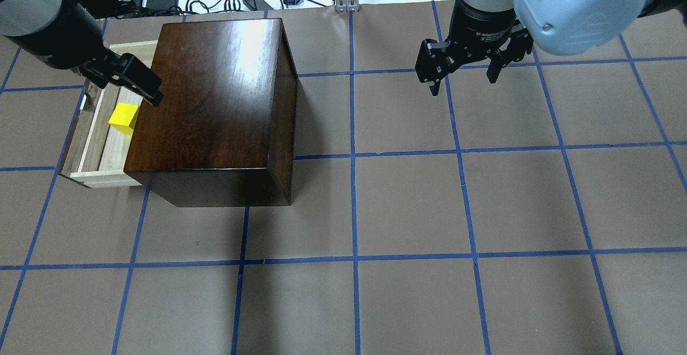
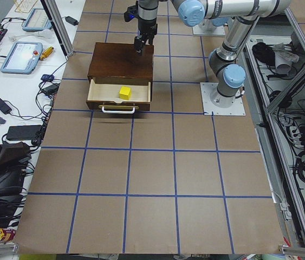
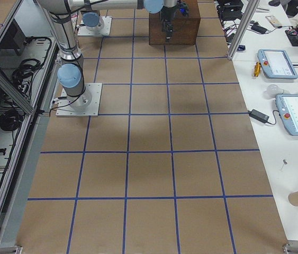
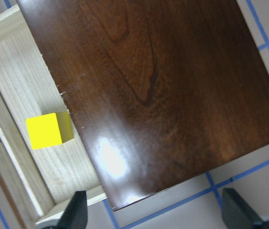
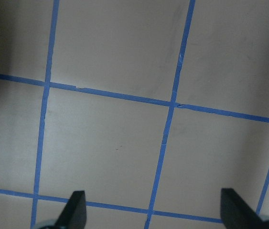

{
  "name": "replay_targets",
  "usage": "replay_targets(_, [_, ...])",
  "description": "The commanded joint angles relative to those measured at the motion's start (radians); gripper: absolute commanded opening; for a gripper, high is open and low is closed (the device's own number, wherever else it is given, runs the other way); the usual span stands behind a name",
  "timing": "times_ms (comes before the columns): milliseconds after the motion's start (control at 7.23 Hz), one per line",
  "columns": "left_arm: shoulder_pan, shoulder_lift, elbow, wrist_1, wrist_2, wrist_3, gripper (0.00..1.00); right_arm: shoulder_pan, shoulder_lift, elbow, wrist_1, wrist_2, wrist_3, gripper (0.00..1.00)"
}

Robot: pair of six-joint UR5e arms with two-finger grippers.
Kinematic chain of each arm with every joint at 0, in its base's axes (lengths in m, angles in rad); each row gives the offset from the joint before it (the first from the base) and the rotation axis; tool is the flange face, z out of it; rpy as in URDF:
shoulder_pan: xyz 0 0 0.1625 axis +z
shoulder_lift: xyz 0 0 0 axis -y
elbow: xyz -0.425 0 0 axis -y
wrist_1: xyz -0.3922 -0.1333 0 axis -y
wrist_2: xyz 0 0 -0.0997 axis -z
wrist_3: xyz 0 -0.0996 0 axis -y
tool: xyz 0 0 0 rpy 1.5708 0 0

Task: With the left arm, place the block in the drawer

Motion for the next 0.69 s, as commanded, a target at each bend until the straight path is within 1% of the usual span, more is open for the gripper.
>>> replay_targets(0, [-0.119,-0.017,0.001,0.008,0.013,-0.317,1.0,0.0,0.0,0.0,0.0,-0.001,-0.001,1.0])
replay_targets(138, [-0.156,-0.022,0.001,0.005,0.063,-0.433,1.0,0.0,0.0,0.0,0.0,-0.001,0.0,1.0])
replay_targets(277, [-0.162,-0.026,0.001,0.005,0.066,-0.465,1.0,0.0,0.0,0.0,0.0,-0.001,-0.001,1.0])
replay_targets(553, [-0.161,-0.029,0.01,0.005,0.056,-0.467,1.0,0.0,0.0,0.0,0.0,-0.001,0.0,1.0])
